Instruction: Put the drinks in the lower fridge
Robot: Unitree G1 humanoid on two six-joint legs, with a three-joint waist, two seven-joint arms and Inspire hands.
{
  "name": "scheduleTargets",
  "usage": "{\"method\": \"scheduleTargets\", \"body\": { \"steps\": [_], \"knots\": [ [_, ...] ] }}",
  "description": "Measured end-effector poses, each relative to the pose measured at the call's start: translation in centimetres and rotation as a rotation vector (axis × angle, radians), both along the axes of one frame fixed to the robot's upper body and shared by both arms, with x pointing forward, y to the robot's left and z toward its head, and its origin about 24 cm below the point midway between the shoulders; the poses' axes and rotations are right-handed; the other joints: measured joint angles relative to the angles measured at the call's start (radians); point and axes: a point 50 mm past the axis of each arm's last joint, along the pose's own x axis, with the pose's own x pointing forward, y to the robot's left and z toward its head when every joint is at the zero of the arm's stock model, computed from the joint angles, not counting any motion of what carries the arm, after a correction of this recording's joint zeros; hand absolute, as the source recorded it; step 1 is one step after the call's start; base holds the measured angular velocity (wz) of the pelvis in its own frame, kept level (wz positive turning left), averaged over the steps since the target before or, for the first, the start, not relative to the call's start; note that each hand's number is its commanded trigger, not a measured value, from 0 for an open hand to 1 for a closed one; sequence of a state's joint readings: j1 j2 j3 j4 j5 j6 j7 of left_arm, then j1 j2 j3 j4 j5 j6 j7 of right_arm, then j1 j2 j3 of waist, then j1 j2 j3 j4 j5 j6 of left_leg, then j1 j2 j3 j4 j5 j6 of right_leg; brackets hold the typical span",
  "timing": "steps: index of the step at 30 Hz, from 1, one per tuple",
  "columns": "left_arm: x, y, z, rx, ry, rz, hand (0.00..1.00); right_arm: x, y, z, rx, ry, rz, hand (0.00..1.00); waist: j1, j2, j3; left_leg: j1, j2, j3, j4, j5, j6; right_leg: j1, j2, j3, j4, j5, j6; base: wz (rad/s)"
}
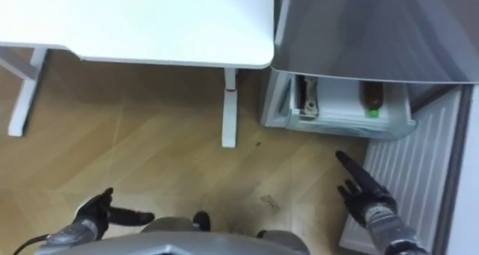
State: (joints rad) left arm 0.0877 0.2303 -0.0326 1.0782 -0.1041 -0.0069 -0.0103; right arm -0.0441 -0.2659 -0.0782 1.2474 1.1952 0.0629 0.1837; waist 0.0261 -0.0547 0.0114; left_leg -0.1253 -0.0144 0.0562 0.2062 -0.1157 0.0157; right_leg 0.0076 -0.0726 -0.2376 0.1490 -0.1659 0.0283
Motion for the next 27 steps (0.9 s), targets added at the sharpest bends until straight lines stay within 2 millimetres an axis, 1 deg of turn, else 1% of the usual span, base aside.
{"method": "scheduleTargets", "body": {
  "steps": [2,3,4,7,8,9,10,11,14,18,22,27],
  "knots": [
    [0.1,-0.1,0.1,-0.002,-0.012,-0.003,0.0,-0.5,0.2,-0.2,0.003,0.008,-0.004,0.0,0.001,-0.002,-0.0013,0.011,0.001,0.0,0.0,-0.003,-0.002,0.014,0.001,0.001,-0.001,0.0,0.0,0.0],
    [-0.2,-0.2,0.0,-0.004,-0.008,0.007,0.0,-1.2,0.5,-0.5,0.008,0.024,-0.01,0.0,0.0,0.001,-0.0019,0.02,0.001,-0.001,0.0,-0.007,-0.002,0.028,0.001,0.0,-0.002,-0.001,0.001,0.0],
    [-0.3,-0.3,-0.1,-0.008,-0.01,0.019,0.0,-1.5,0.6,-0.6,0.01,0.032,-0.008,0.0,-0.001,0.002,-0.0018,0.027,0.001,-0.001,0.0,-0.01,-0.002,0.034,0.001,0.0,-0.004,-0.001,0.001,0.0],
    [-1.0,-0.2,-0.2,-0.008,0.003,0.047,0.0,-3.0,1.4,-1.2,0.016,0.086,0.033,0.0,-0.003,0.009,-0.0038,0.061,0.001,-0.001,0.0,-0.024,-0.004,0.067,0.003,0.001,-0.015,-0.005,0.003,-0.03],
    [-1.3,-0.1,-0.2,-0.006,0.008,0.061,0.0,-3.9,1.6,-1.4,0.017,0.111,0.045,0.0,-0.004,0.013,-0.0029,0.071,0.001,0.0,0.001,-0.028,-0.005,0.077,0.003,0.005,-0.015,-0.008,0.004,-0.04],
    [-1.5,0.0,-0.2,-0.006,0.012,0.067,0.0,-4.3,1.6,-1.5,0.016,0.124,0.051,0.0,-0.005,0.015,-0.0038,0.075,0.001,0.0,0.003,-0.03,-0.005,0.081,0.002,0.01,-0.015,-0.01,0.004,-0.1],
    [-2.0,0.0,-0.3,-0.005,0.021,0.077,0.0,-5.1,1.6,-1.6,0.013,0.15,0.067,0.0,-0.007,0.018,-0.0044,0.084,0.001,0.001,0.001,-0.031,-0.005,0.087,0.002,0.018,-0.015,-0.013,0.003,-0.06],
    [-2.4,0.1,-0.4,-0.005,0.032,0.082,0.0,-5.8,1.7,-1.7,0.012,0.172,0.079,0.0,-0.019,0.021,-0.0048,0.087,0.0,0.001,0.001,-0.031,-0.005,0.09,0.002,0.018,-0.015,-0.017,0.003,-0.04],
    [-3.1,0.0,-0.5,-0.009,0.051,0.087,0.0,-7.0,1.9,-1.9,0.019,0.205,0.088,0.0,-0.03,0.025,-0.0052,0.089,0.001,0.004,0.001,-0.031,-0.005,0.09,0.002,0.021,-0.013,-0.019,0.001,-0.01],
    [-3.9,-0.1,-0.7,-0.011,0.076,0.096,0.0,-8.1,2.0,-2.1,0.029,0.245,0.082,0.0,-0.035,0.027,-0.0044,0.11,0.003,0.022,-0.005,-0.034,-0.006,0.101,0.003,0.041,-0.013,-0.021,0.002,-0.13],
    [-4.1,-0.1,-0.7,-0.011,0.083,0.096,0.0,-8.8,2.4,-2.3,0.042,0.27,0.072,0.0,-0.035,0.026,-0.0041,0.119,0.003,0.024,-0.009,-0.036,-0.006,0.106,0.003,0.049,-0.014,-0.022,0.002,-0.04],
    [-4.4,-0.1,-0.7,-0.007,0.09,0.115,0.0,-9.8,2.9,-2.5,0.076,0.304,0.043,0.0,-0.048,0.024,-0.0036,0.133,0.003,0.025,-0.01,-0.037,-0.007,0.115,0.003,0.055,-0.014,-0.023,0.003,-0.02]
  ]
}}
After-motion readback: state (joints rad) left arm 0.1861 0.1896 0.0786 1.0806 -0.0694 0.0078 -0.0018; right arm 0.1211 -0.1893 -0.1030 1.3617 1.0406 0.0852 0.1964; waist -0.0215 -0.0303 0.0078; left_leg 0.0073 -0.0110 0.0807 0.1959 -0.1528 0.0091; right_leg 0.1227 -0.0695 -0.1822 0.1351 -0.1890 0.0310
